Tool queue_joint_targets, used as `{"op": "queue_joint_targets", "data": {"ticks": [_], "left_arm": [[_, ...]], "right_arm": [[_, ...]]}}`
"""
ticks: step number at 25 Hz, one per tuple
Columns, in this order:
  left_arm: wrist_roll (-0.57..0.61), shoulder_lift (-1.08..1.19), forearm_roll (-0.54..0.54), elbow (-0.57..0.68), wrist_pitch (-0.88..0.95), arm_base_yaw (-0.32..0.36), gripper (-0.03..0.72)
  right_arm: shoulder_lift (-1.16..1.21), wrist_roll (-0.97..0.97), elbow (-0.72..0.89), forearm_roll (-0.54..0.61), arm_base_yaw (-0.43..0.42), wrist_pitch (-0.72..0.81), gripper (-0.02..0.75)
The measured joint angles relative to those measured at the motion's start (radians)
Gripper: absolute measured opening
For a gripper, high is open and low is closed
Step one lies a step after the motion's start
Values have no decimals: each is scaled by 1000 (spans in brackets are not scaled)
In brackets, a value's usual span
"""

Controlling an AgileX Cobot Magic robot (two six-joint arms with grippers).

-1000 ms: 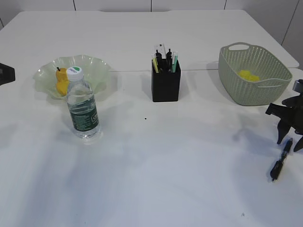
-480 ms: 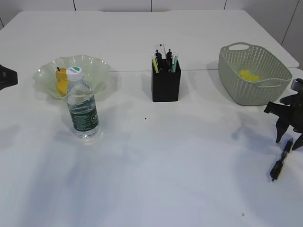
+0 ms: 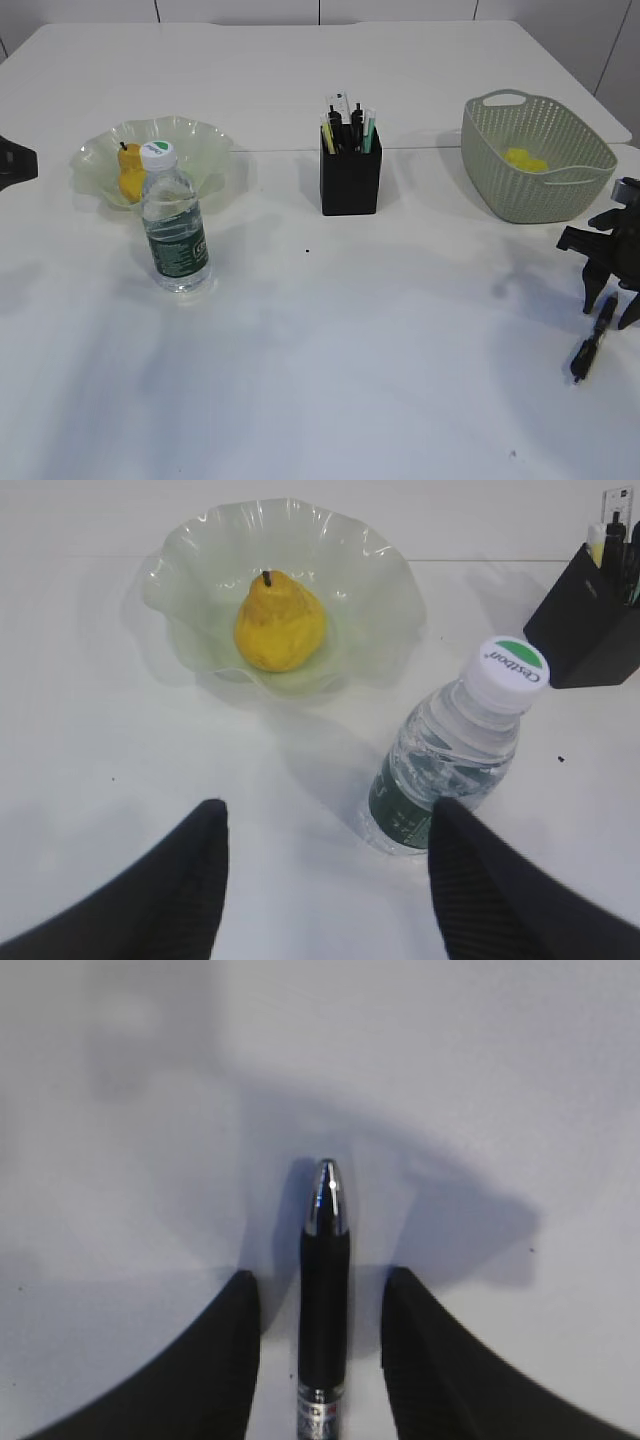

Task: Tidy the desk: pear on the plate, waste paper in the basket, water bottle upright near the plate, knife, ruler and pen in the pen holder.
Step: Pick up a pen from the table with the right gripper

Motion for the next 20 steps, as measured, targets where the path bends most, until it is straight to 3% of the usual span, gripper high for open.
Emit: {"op": "queue_joint_targets", "data": {"ticks": [3, 11, 20], "left_arm": [[0, 0, 0, 0, -2, 0, 447], [0, 0, 0, 0, -4, 0, 447], [0, 0, 0, 0, -4, 0, 447]], "right_arm": [[0, 0, 0, 0, 0, 0, 280], [0, 1, 0, 0, 0, 4, 87], [0, -73, 0, 31, 0, 11, 64]]}}
